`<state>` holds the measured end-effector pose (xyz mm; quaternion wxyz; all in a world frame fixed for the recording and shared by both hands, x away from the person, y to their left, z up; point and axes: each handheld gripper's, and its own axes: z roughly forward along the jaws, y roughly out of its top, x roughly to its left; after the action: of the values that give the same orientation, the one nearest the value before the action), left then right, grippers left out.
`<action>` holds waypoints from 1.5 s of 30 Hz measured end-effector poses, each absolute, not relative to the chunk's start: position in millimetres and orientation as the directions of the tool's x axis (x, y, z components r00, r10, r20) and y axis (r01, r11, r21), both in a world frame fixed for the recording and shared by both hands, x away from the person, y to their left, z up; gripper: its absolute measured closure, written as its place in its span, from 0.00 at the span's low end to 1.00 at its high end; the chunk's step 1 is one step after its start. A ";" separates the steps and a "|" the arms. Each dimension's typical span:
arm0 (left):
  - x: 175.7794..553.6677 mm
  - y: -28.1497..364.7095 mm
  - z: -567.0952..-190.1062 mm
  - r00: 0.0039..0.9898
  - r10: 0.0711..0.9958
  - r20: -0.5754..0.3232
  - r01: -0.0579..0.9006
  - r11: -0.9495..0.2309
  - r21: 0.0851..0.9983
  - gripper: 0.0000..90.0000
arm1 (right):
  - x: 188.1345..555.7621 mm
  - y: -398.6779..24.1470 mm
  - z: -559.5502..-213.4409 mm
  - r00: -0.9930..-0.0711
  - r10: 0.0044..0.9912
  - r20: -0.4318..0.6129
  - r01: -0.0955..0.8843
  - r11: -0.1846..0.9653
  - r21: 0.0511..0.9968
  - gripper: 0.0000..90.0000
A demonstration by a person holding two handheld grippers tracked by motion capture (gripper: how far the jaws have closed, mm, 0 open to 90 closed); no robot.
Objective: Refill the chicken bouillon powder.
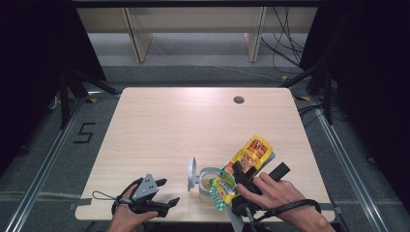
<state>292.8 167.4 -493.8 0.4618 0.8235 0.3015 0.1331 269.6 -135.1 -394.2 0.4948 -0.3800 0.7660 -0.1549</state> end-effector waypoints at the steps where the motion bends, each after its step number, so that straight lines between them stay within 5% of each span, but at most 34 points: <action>1: 292.9 167.4 -493.7 0.783 0.619 -0.058 0.373 -0.392 0.841 0.24 | 269.8 -134.9 -394.1 -0.215 -0.735 -0.643 -0.427 0.663 -0.615 0.68; 45: 292.8 167.3 -493.4 0.785 0.617 -0.048 0.370 -0.405 0.836 0.24 | 272.6 -139.5 -397.2 -0.199 -0.706 -0.680 -0.458 0.680 -0.573 0.69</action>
<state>292.8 167.3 -493.4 0.4565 0.8272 0.2984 0.1356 272.6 -139.5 -397.2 0.5057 -0.3806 0.7644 -0.1228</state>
